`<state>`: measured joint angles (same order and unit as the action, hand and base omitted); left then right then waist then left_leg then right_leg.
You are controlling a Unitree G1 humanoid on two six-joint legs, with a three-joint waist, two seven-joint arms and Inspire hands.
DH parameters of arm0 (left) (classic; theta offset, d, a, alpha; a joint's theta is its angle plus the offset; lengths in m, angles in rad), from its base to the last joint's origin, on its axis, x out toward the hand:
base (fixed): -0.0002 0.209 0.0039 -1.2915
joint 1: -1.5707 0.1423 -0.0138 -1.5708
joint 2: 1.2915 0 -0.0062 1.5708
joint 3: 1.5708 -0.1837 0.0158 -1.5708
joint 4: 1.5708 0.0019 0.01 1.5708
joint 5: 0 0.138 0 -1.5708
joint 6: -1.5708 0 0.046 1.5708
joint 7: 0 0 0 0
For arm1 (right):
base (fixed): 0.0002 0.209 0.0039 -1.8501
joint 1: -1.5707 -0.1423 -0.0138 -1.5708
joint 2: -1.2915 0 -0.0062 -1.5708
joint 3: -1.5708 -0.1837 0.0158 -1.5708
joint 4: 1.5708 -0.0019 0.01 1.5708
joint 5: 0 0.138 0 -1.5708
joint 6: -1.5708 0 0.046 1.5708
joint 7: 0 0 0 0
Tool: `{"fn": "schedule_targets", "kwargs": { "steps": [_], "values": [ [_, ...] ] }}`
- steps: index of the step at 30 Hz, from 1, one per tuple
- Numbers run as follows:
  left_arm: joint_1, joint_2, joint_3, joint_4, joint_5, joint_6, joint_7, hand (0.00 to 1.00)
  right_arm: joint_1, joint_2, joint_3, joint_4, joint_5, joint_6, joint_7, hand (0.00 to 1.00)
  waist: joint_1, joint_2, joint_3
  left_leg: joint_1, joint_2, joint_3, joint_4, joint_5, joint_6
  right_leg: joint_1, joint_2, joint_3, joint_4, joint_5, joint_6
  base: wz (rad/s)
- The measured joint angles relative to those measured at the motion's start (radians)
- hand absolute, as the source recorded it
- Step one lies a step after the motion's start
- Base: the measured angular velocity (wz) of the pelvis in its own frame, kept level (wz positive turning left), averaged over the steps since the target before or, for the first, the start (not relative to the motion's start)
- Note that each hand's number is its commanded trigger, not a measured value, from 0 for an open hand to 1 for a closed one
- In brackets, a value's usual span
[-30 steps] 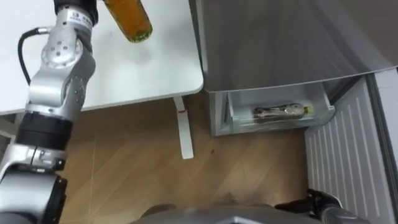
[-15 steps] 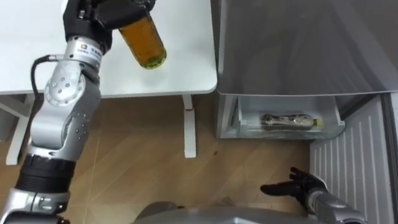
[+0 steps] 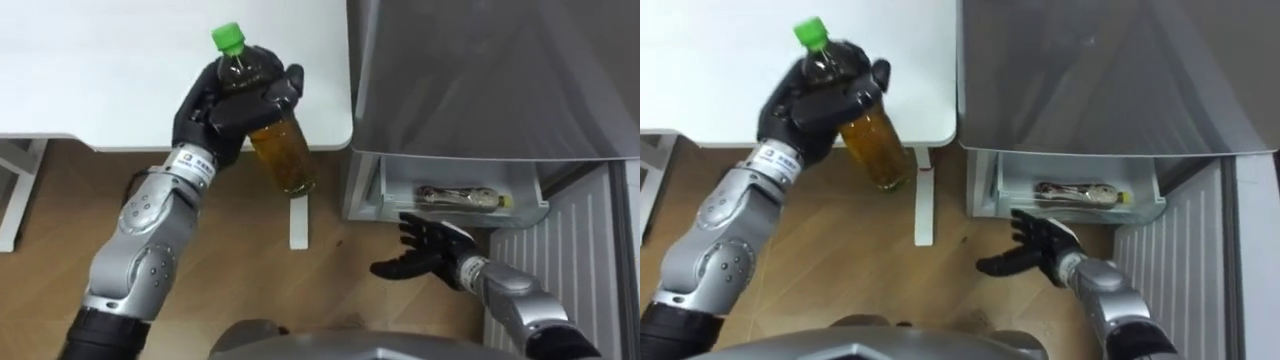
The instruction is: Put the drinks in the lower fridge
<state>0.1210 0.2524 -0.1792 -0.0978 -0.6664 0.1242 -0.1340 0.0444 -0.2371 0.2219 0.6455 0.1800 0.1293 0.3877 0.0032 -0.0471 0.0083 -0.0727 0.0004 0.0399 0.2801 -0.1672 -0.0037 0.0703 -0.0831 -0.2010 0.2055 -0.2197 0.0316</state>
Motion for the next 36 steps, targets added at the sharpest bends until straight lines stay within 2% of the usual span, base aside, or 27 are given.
{"fn": "schedule_targets", "kwargs": {
  "steps": [7, 12, 15, 21, 24, 29, 32, 36],
  "values": [
    [0.015, 0.005, -0.063, 0.045, 0.0, 0.037, -0.031, 1.0, 0.0, -0.004, 0.004, -0.114, -0.002, 0.038, 0.123, 0.0, 0.0, -0.003, 0.0002, -0.005, 0.001, 0.0, 0.009, -0.004, 0.001, -0.004, 0.001, 0.003, 0.0, -0.001, 0.001, 0.0],
    [0.016, 0.004, -0.098, 0.084, 0.0, 0.04, -0.057, 1.0, 0.003, -0.007, 0.014, -0.187, 0.008, 0.069, 0.183, 0.0, 0.002, 0.003, 0.0012, -0.005, 0.002, 0.002, 0.021, -0.014, 0.003, 0.005, 0.003, 0.008, 0.001, 0.001, 0.004, 0.0],
    [0.016, -0.005, -0.11, 0.144, 0.015, 0.05, -0.069, 1.0, 0.004, -0.008, 0.014, -0.209, 0.01, 0.069, 0.225, 0.0, -0.002, 0.007, 0.0038, -0.002, 0.002, 0.002, 0.019, -0.014, 0.003, 0.013, 0.003, 0.008, 0.002, 0.002, 0.004, 0.0],
    [0.015, -0.009, -0.115, 0.214, 0.156, 0.051, -0.095, 1.0, 0.01, -0.023, 0.013, -0.256, 0.016, 0.069, 0.294, 0.0, -0.002, 0.006, 0.0055, -0.004, 0.004, 0.0, 0.018, -0.015, 0.002, 0.005, 0.003, 0.005, 0.015, 0.002, 0.004, 0.0],
    [0.015, -0.011, -0.115, 0.214, 0.156, 0.051, -0.11, 1.0, 0.01, -0.025, 0.014, -0.286, 0.034, 0.069, 0.329, 0.0, -0.005, 0.004, 0.0053, -0.004, 0.004, 0.001, 0.018, -0.015, 0.002, 0.002, 0.002, 0.005, 0.015, 0.002, 0.004, 0.0],
    [0.013, -0.017, -0.122, 0.212, 0.156, 0.05, -0.144, 1.0, 0.015, -0.029, 0.043, -0.326, 0.147, 0.069, 0.39, 0.0, -0.002, -0.001, 0.0049, -0.003, 0.005, 0.002, 0.022, -0.015, 0.002, 0.002, 0.002, 0.002, 0.016, 0.003, 0.004, 0.0],
    [-0.009, -0.023, -0.137, 0.212, 0.161, 0.048, -0.146, 1.0, 0.015, -0.026, 0.059, -0.326, 0.181, 0.068, 0.404, 0.0, 0.002, -0.01, 0.0061, -0.004, 0.005, 0.002, 0.023, -0.015, 0.002, 0.0, 0.002, 0.004, 0.017, 0.003, 0.003, 0.0],
    [-0.016, -0.022, -0.139, 0.212, 0.161, 0.023, -0.154, 1.0, 0.015, -0.029, 0.06, -0.326, 0.231, 0.063, 0.402, 0.0, 0.0, -0.021, 0.006, -0.005, 0.005, 0.003, 0.026, -0.015, 0.003, 0.0, 0.002, 0.005, 0.015, 0.003, 0.003, 0.0]
  ]
}}
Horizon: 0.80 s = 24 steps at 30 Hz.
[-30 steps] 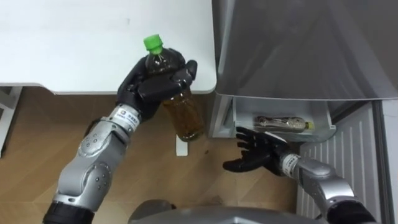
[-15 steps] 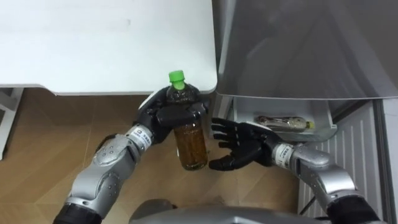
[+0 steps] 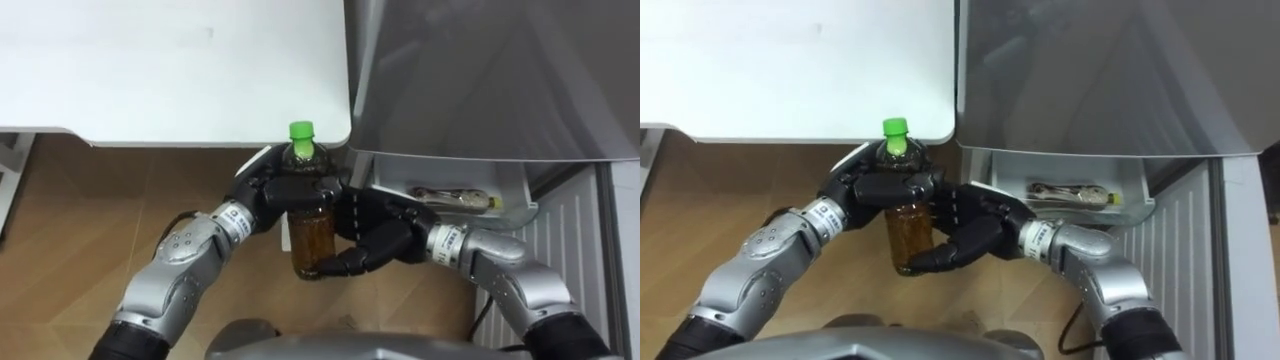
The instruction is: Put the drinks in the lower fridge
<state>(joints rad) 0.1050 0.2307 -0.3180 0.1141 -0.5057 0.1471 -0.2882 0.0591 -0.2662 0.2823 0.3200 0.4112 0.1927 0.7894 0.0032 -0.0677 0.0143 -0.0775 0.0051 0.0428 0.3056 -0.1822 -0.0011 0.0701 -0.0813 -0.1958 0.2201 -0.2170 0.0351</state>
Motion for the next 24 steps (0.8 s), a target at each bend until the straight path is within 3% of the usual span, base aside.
{"fn": "schedule_targets", "kwargs": {
  "steps": [14, 15, 16, 17, 24],
  "values": [
    [-0.002, 0.001, -0.023, -0.007, 0.082, -0.032, -0.001, 1.0, 0.009, 0.002, 0.013, 0.006, 0.021, -0.012, -0.003, 0.0, 0.0, 0.001, 0.0022, 0.002, 0.005, 0.006, 0.007, -0.007, 0.001, 0.01, 0.003, 0.001, 0.002, 0.001, -0.001, 0.0],
    [-0.002, 0.001, -0.025, -0.009, 0.093, -0.032, 0.0, 1.0, 0.01, 0.002, 0.014, 0.015, 0.024, -0.018, -0.003, 0.19, 0.0, 0.002, 0.0024, 0.001, 0.007, 0.007, 0.012, -0.01, 0.0, 0.011, 0.004, 0.001, 0.002, 0.001, -0.001, 0.0],
    [-0.002, 0.002, -0.027, -0.017, 0.119, -0.032, 0.0, 1.0, 0.012, 0.003, 0.016, 0.016, 0.027, -0.02, -0.003, 0.56, 0.001, 0.003, 0.0033, -0.002, 0.009, 0.007, 0.019, -0.014, 0.0, 0.012, 0.006, 0.002, 0.002, 0.001, -0.001, 0.0],
    [-0.002, 0.003, -0.029, -0.022, 0.132, -0.032, 0.0, 1.0, 0.012, 0.003, 0.016, 0.017, 0.029, -0.02, -0.003, 1.0, 0.0, 0.003, 0.0033, -0.003, 0.01, 0.007, 0.021, -0.015, 0.0, 0.011, 0.007, 0.004, 0.002, 0.001, -0.001, 0.0],
    [-0.002, 0.004, -0.042, -0.118, 0.205, -0.032, -0.003, 1.0, 0.021, 0.012, 0.03, 0.032, 0.061, -0.048, -0.003, 1.0, -0.001, 0.0, 0.0021, -0.009, 0.018, 0.011, 0.024, -0.018, -0.003, -0.002, 0.014, 0.007, 0.002, 0.002, -0.003, -0.01]
  ]
}}
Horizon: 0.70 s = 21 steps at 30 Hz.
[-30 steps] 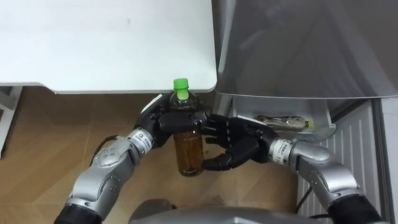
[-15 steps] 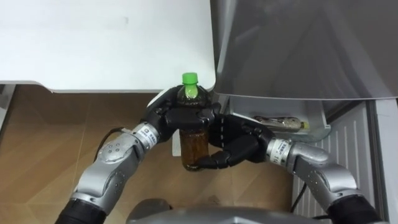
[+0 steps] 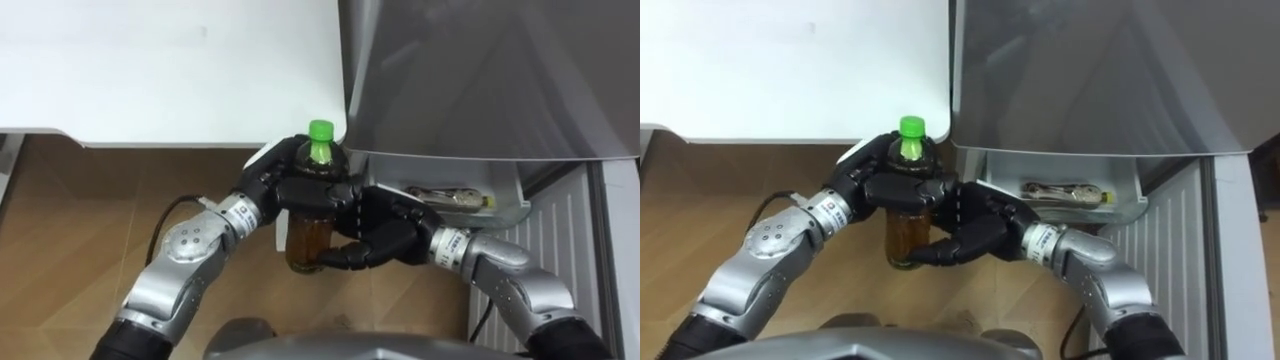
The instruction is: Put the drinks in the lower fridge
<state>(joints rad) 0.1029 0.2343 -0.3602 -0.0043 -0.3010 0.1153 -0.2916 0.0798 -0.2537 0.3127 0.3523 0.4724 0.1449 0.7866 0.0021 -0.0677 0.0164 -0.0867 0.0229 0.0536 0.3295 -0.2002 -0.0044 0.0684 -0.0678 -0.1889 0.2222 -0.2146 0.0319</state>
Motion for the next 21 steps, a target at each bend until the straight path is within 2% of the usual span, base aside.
{"fn": "schedule_targets", "kwargs": {
  "steps": [2, 4, 6, 12, 21],
  "values": [
    [0.0, 0.0, -0.015, -0.025, 0.007, 0.0, -0.012, 1.0, -0.004, 0.008, -0.003, 0.01, 0.002, -0.012, -0.01, 1.0, 0.0, 0.0, -0.0002, -0.001, 0.0, 0.0, 0.0, 0.0, 0.0, 0.001, 0.0, 0.0, 0.0, 0.0, 0.0, 0.0],
    [-0.001, -0.004, -0.017, -0.028, 0.009, 0.0, -0.012, 1.0, -0.001, 0.008, 0.008, 0.031, 0.002, -0.061, -0.009, 1.0, -0.001, -0.003, -0.001, 0.0, 0.0, 0.0, 0.001, 0.0, 0.0, 0.004, 0.0, 0.0, 0.0, 0.001, -0.001, 0.0],
    [-0.001, -0.007, -0.018, -0.028, 0.007, 0.0, -0.018, 1.0, 0.0, 0.007, 0.009, 0.037, 0.002, -0.08, -0.009, 1.0, 0.0, -0.003, -0.0009, -0.001, 0.0, 0.0, 0.001, 0.0, 0.0, 0.004, 0.0, 0.001, 0.0, 0.001, -0.001, 0.0],
    [-0.001, -0.006, -0.028, -0.035, 0.02, 0.0, -0.025, 1.0, 0.002, 0.003, 0.013, 0.051, 0.011, -0.093, -0.008, 1.0, -0.002, -0.004, -0.0001, 0.001, 0.001, -0.001, 0.007, -0.002, -0.002, 0.001, 0.002, 0.003, 0.0, 0.001, -0.002, 0.0],
    [-0.001, -0.006, -0.041, -0.04, 0.019, 0.0, -0.025, 1.0, 0.018, -0.003, 0.02, 0.068, 0.036, -0.134, -0.008, 1.0, -0.009, -0.003, 0.0002, 0.001, 0.002, -0.001, 0.016, -0.004, -0.002, 0.0, 0.003, 0.01, 0.009, 0.002, -0.003, 0.0]
  ]
}}
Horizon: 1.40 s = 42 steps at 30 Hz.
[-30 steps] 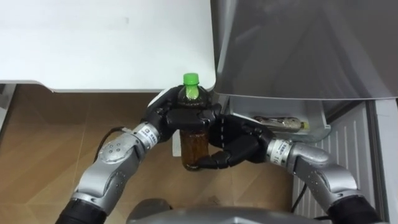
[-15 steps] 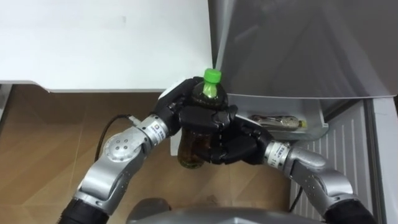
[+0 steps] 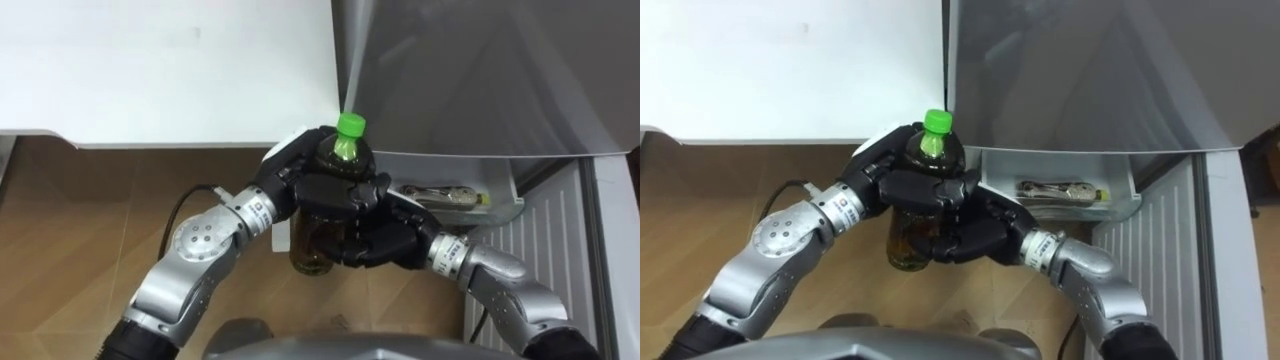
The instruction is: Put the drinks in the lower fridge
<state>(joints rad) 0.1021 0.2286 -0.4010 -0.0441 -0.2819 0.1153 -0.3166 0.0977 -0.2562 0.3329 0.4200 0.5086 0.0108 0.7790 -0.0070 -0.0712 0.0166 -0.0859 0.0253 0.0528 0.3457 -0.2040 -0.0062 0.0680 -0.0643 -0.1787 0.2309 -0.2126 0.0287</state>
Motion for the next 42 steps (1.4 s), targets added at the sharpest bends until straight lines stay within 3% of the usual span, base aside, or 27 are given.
{"fn": "schedule_targets", "kwargs": {
  "steps": [4, 6, 14, 18, 26, 32, 38, 42],
  "values": [
    [0.0, 0.0, -0.001, -0.005, 0.001, 0.0, 0.001, 1.0, 0.0, -0.003, 0.002, 0.0, 0.004, -0.011, 0.0, 1.0, 0.001, 0.003, 0.0017, 0.002, 0.001, 0.001, -0.001, -0.001, 0.0, 0.001, 0.0, 0.002, 0.006, 0.0, 0.0, 0.0],
    [0.0, 0.003, -0.005, -0.008, 0.001, 0.0, 0.004, 0.0, 0.003, -0.005, 0.004, 0.0, 0.006, -0.015, 0.0, 1.0, -0.001, 0.005, 0.0027, 0.002, 0.001, 0.001, -0.001, 0.0, 0.0, 0.001, 0.0, 0.002, 0.007, 0.0, 0.0, 0.0],
    [0.0, 0.018, -0.025, -0.024, -0.002, -0.001, 0.011, 0.0, 0.009, -0.022, 0.034, 0.001, 0.047, -0.023, -0.006, 1.0, 0.003, 0.005, 0.002, 0.003, 0.0, 0.001, 0.002, 0.0, 0.001, 0.0, 0.0, 0.003, 0.005, -0.001, 0.001, 0.0],
    [0.0, 0.018, -0.025, -0.054, 0.002, -0.032, 0.022, 0.0, 0.015, -0.021, 0.067, 0.001, 0.118, -0.02, -0.004, 1.0, 0.004, 0.004, 0.0008, 0.003, 0.0, 0.002, 0.005, 0.0, 0.0, 0.001, 0.0, 0.005, 0.002, -0.001, 0.001, 0.0],
    [-0.001, 0.017, -0.014, -0.083, 0.004, -0.065, 0.042, 0.0, 0.014, -0.016, 0.08, -0.001, 0.121, 0.0, 0.009, 1.0, 0.003, 0.006, -0.0011, 0.008, 0.0, 0.002, 0.004, 0.0, 0.0, 0.007, 0.001, 0.009, 0.0, -0.001, 0.001, 0.0],
    [-0.028, 0.014, -0.012, -0.141, 0.012, -0.111, 0.061, 0.0, 0.016, -0.019, 0.112, -0.001, 0.109, 0.013, 0.02, 1.0, 0.003, 0.013, -0.0044, 0.023, -0.001, 0.003, -0.005, 0.0, 0.0, 0.02, 0.002, 0.012, -0.01, -0.001, 0.001, -0.01],
    [-0.029, -0.029, -0.025, -0.221, 0.009, -0.155, 0.064, 0.0, 0.021, -0.018, 0.138, -0.001, 0.029, 0.037, 0.032, 1.0, 0.005, 0.014, -0.005, 0.029, -0.002, 0.005, -0.014, 0.0, 0.0, 0.021, 0.001, 0.014, -0.01, -0.001, 0.001, -0.01],
    [-0.041, -0.038, -0.043, -0.223, 0.008, -0.168, 0.065, 0.0, 0.021, -0.017, 0.148, -0.001, -0.009, 0.051, 0.032, 1.0, 0.01, 0.014, -0.0028, 0.03, -0.002, 0.005, -0.018, 0.0, 0.0, 0.019, 0.001, 0.014, -0.01, -0.001, 0.001, 0.0]
  ]
}}
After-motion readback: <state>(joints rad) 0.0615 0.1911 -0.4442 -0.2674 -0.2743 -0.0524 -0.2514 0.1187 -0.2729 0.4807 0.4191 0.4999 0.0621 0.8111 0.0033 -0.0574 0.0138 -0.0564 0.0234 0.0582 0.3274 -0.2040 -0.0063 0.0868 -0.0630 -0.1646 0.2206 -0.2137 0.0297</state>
